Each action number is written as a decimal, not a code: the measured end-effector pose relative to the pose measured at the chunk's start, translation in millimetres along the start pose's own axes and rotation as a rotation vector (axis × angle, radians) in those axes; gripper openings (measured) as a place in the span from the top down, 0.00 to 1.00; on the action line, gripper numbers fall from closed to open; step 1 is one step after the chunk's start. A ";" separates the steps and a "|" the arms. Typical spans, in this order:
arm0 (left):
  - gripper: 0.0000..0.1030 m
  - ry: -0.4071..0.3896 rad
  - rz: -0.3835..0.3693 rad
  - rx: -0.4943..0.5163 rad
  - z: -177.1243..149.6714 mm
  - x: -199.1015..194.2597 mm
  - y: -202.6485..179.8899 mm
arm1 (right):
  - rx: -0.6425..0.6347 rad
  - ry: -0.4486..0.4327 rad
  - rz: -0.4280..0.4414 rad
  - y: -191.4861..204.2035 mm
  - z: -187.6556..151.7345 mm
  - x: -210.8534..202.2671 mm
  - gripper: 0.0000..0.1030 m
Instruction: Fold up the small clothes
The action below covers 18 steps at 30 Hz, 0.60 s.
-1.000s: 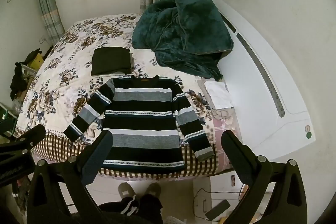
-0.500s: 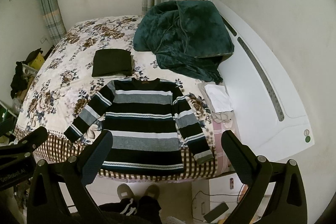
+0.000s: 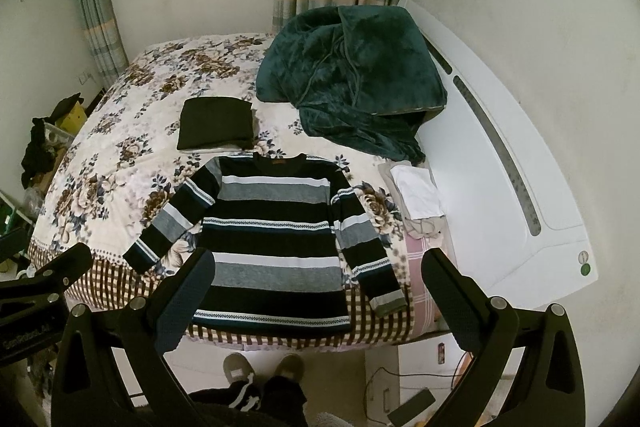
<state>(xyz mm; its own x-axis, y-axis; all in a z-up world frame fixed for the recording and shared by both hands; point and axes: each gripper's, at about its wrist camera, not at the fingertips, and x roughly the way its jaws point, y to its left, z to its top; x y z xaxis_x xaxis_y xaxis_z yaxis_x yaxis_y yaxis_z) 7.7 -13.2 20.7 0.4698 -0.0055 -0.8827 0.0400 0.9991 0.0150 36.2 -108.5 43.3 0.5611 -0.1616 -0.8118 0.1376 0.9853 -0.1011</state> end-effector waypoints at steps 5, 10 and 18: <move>0.00 -0.007 0.001 -0.004 2.7 -2.2 -1.8 | -0.006 -0.006 0.002 1.9 13.0 -6.0 0.00; 0.00 -0.012 -0.001 -0.010 2.8 -5.0 -0.4 | -0.010 -0.016 0.008 2.8 18.3 -10.0 0.00; 0.00 -0.023 -0.011 -0.018 1.9 -7.5 6.3 | -0.012 -0.021 0.009 5.1 18.4 -10.6 0.00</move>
<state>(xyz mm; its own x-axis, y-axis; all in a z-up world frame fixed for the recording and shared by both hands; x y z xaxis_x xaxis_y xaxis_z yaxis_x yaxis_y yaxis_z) 6.1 -7.0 28.3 0.4895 -0.0177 -0.8718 0.0301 0.9995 -0.0034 46.0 -102.8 61.9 0.5796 -0.1537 -0.8002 0.1226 0.9873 -0.1009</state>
